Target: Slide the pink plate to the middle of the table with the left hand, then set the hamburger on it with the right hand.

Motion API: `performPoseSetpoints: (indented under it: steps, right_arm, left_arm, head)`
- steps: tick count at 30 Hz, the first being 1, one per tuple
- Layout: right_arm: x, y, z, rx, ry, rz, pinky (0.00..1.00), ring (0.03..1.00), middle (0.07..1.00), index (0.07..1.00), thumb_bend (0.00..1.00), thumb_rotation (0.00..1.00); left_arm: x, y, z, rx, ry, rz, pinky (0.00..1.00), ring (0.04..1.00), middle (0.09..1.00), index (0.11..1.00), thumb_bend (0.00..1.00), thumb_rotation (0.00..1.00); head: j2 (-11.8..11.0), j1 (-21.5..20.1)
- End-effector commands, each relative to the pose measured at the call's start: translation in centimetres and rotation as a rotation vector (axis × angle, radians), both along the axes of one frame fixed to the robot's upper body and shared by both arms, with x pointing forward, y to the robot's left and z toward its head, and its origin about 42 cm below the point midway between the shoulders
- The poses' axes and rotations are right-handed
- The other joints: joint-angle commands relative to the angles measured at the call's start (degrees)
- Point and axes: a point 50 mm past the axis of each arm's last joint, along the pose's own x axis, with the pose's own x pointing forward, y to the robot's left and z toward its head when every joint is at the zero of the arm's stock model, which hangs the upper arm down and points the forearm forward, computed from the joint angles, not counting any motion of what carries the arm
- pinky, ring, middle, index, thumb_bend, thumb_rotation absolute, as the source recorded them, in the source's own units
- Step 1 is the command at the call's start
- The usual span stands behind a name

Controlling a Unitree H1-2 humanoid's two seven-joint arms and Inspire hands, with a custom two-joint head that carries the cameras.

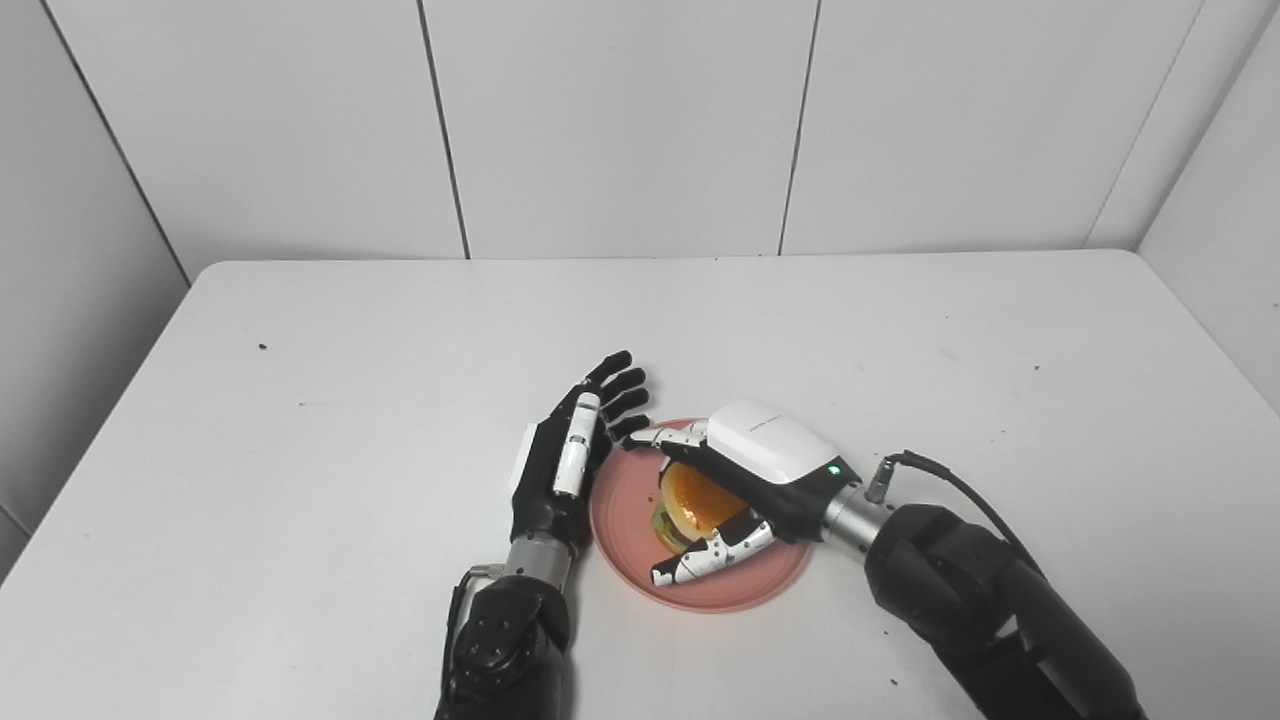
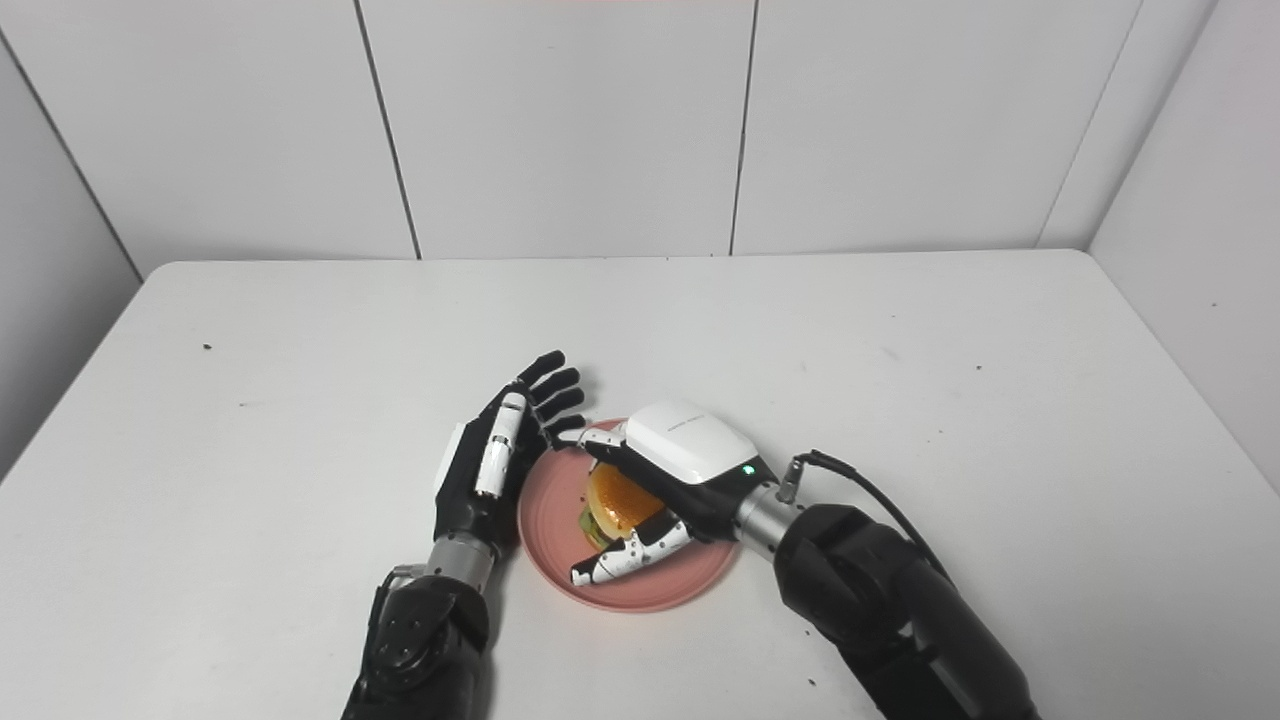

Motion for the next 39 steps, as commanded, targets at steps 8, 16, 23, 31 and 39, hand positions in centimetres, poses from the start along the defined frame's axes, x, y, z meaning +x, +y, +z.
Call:
performPoseSetpoints:
  steps: [8,16,23,31,39]
  right_arm:
    - [-0.4,-1.2,2.0,0.158,0.031,-0.041,0.77,0.851,0.898,0.921,0.74,0.75]
    - [-0.9,-3.4,1.1,0.424,0.040,-0.190,0.78,0.917,0.967,0.993,0.72,0.87]
    - [-1.7,-3.4,0.1,0.711,0.016,-0.322,0.87,0.966,1.000,1.000,0.60,0.85]
    - [-2.0,-3.9,-1.8,0.790,0.084,-0.460,0.99,1.000,1.000,1.000,0.54,0.96]
    - [-1.6,-3.9,-4.3,1.006,0.223,-0.535,1.00,1.000,1.000,1.000,0.57,0.95]
  left_arm:
    - [-0.1,-0.1,0.0,-0.001,-0.012,-0.016,0.82,0.856,0.852,0.817,0.17,0.99]
    - [-0.4,0.8,0.0,0.072,-0.037,-0.009,0.91,0.904,0.873,0.849,0.22,1.00]
    - [-0.8,1.2,0.1,0.100,-0.061,-0.001,1.00,0.962,0.938,0.922,0.23,1.00]
    - [-0.7,1.8,-0.1,0.089,-0.091,-0.009,1.00,1.000,0.999,0.992,0.18,1.00]
    - [-0.4,2.1,-0.5,0.101,-0.108,-0.025,1.00,1.000,1.000,1.000,0.20,1.00]
  head:
    - [0.0,0.0]
    - [-0.1,-0.2]
    - [-0.2,-0.6]
    - [-0.4,-1.2]
    - [-0.7,-1.6]
